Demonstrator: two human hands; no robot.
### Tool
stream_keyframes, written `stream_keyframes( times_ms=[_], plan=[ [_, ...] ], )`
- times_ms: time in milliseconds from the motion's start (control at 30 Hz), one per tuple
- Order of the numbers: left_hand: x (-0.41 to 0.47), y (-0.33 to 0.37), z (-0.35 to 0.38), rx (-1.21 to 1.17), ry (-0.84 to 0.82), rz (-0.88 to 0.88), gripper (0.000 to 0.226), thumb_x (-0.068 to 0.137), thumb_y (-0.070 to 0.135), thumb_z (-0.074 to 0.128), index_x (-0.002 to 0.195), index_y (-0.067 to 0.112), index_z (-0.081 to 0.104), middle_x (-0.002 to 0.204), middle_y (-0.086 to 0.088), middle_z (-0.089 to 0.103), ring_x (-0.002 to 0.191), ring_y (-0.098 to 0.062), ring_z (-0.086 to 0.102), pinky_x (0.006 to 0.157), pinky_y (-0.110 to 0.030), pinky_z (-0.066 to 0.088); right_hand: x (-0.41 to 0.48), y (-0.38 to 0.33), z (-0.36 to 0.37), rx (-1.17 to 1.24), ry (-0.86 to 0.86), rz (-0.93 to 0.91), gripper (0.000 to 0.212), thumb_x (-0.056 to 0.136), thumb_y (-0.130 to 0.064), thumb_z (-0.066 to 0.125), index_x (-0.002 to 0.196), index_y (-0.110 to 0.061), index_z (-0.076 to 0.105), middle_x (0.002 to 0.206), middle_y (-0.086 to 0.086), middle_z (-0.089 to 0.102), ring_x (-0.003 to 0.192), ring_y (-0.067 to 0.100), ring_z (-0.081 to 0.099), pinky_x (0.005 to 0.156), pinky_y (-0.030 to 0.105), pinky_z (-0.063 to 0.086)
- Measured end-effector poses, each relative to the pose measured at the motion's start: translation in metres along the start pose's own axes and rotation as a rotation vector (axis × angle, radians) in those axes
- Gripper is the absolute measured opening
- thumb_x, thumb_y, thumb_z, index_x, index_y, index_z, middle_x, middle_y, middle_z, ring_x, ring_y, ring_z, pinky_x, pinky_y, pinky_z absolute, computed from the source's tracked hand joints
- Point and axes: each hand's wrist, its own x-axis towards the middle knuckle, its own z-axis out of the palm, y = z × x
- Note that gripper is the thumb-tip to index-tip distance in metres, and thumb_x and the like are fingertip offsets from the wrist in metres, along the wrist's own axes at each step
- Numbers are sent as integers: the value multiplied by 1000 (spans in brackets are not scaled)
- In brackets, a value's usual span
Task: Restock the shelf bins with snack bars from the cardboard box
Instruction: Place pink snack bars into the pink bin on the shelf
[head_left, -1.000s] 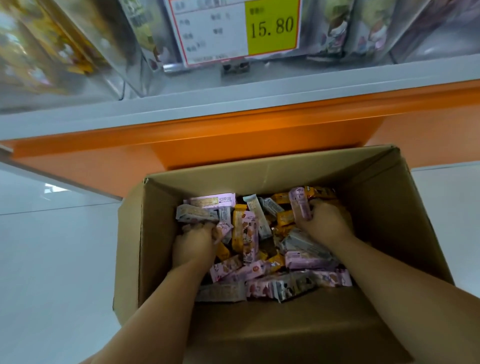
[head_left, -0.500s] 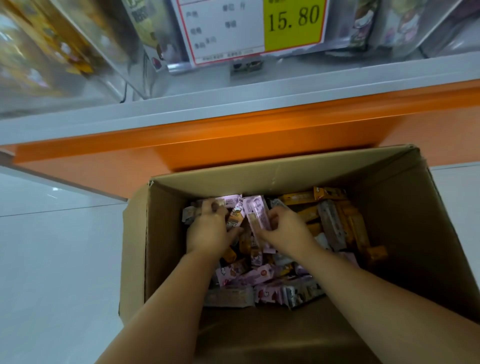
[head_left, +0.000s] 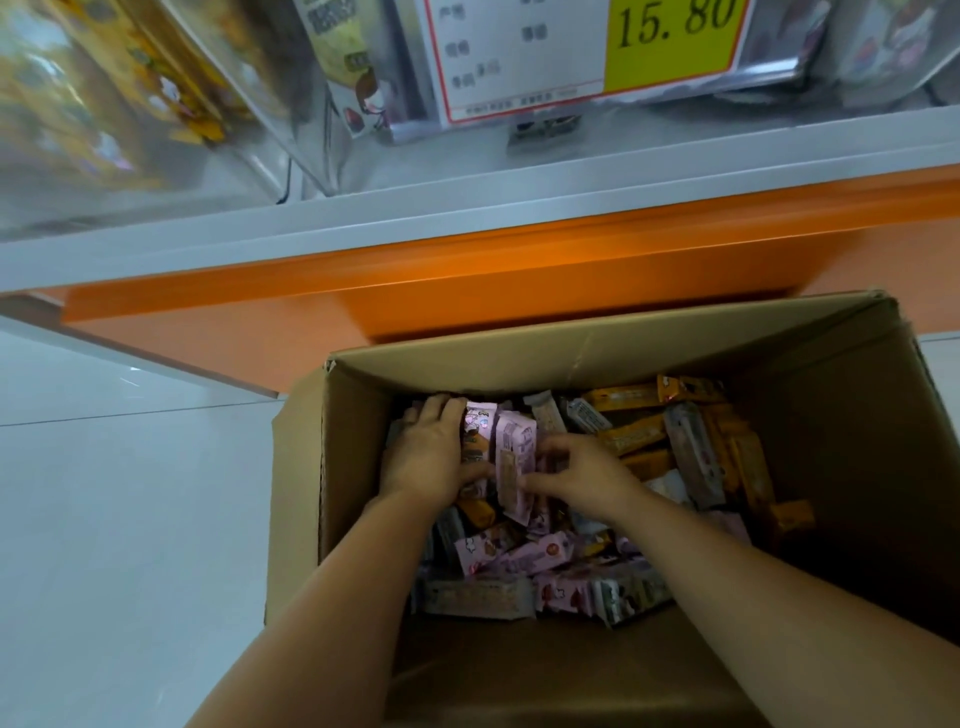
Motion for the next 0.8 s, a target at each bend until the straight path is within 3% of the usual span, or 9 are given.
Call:
stream_keyframes(
  times_ms=[67,200,400,500,600,700,800],
  plan=[
    [-1,2,-1,-22,34,2,71,81,38,72,138,20,34,144,-3,36,128,-27,33,100,-36,35,2,1,2,-46,29,-22,31,80,-22,75,109,-13,65,107,-5,62,104,12,57,82,25,42],
    [-1,6,-3,-10,64,17,72,84,37,68,143,20,32,143,-4,34,127,-27,30,103,-36,34,4,5,6,1,108,-57,42,80,-20,75,117,-14,56,115,1,63,108,17,59,89,32,48],
    [3,11,-15,83,-112,31,57,88,40,64,137,19,44,145,-7,27,129,-31,31,104,-39,38,5,5,5,71,64,-79,85,76,-25,79,144,-16,28,134,-2,51,122,17,51,102,39,44],
    [5,10,-21,109,-183,36,64,86,43,65,141,24,40,146,-5,34,129,-35,31,104,-42,36,6,3,4,80,62,-84,78,75,-26,79,140,-15,36,130,1,55,120,18,54,99,36,46],
    [5,11,-22,58,-144,36,63,84,42,68,137,21,43,139,-4,40,126,-30,33,101,-42,40,5,2,4,51,67,-92,72,74,-27,80,135,-16,43,124,-3,57,113,13,55,88,25,46],
    [4,15,-22,66,-128,67,58,85,40,67,135,22,46,137,-3,37,128,-29,31,100,-42,42,7,2,1,68,42,-105,68,74,-23,80,132,-17,46,123,-1,60,112,14,57,87,25,45],
    [2,14,-17,-80,-186,86,52,85,35,68,132,21,50,138,-4,37,124,-26,42,100,-40,42,6,2,-2,82,20,-100,69,72,-23,82,131,-20,45,121,-5,60,110,10,58,84,19,46]
  ],
)
